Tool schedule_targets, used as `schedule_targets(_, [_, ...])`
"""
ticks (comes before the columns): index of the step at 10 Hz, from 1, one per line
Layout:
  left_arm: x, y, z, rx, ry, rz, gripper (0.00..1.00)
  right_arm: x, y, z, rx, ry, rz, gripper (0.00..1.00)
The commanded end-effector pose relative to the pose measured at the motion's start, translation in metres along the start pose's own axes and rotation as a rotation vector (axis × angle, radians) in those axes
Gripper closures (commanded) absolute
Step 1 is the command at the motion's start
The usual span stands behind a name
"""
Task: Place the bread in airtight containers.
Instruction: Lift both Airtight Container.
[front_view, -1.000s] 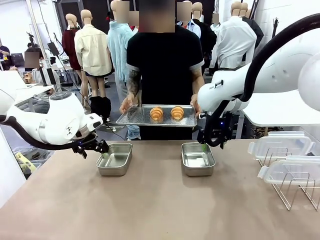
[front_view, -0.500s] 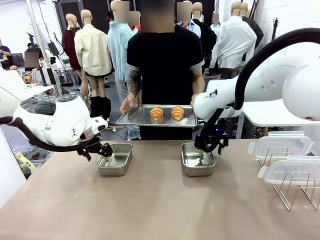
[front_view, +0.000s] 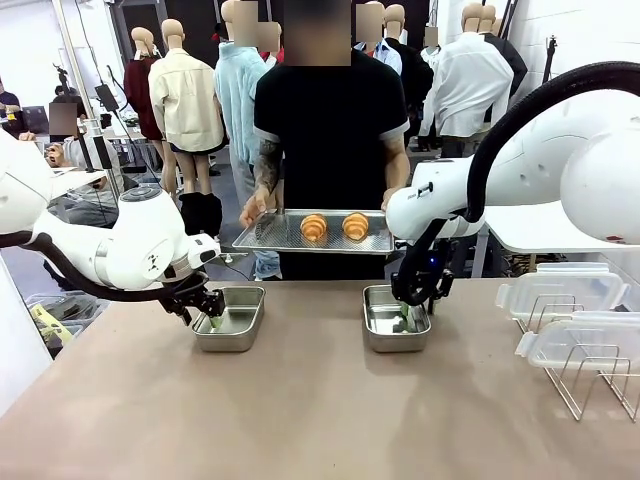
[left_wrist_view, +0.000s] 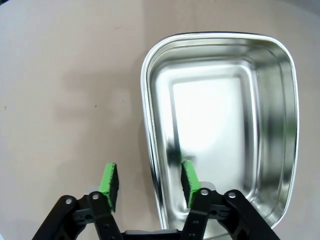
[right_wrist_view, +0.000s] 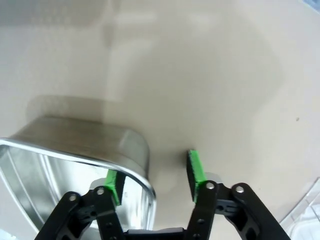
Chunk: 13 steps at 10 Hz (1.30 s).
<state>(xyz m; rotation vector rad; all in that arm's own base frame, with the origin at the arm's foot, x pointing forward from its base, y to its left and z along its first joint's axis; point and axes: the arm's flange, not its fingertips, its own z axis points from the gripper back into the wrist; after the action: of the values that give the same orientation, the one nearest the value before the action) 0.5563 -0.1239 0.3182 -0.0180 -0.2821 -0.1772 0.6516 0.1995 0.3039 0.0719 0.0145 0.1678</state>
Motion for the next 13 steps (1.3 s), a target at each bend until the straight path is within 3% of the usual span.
schedule_targets(1, [0.007, 0.002, 0.0, 0.006, 0.017, -0.009, 0.91, -0.011, 0.004, 0.0, -0.051, -0.044, -0.026, 0.93])
schedule_targets(2, [0.006, 0.001, -0.001, 0.003, 0.023, -0.01, 1.0, -0.015, 0.005, 0.0, -0.059, -0.05, -0.036, 1.0])
schedule_targets(9, [0.005, -0.002, 0.006, -0.001, 0.029, -0.011, 1.0, -0.012, 0.008, 0.012, -0.06, -0.059, -0.085, 1.0])
schedule_targets(10, [0.005, 0.0, 0.007, -0.005, 0.027, 0.01, 1.0, 0.001, 0.006, 0.014, -0.053, 0.019, -0.091, 1.0])
schedule_targets(11, [0.002, -0.002, 0.002, 0.001, 0.011, -0.003, 1.0, -0.008, 0.008, 0.007, -0.025, -0.045, -0.055, 1.0])
schedule_targets(13, [0.002, -0.002, 0.002, 0.001, 0.011, -0.003, 1.0, -0.008, 0.008, 0.007, -0.025, -0.045, -0.055, 1.0])
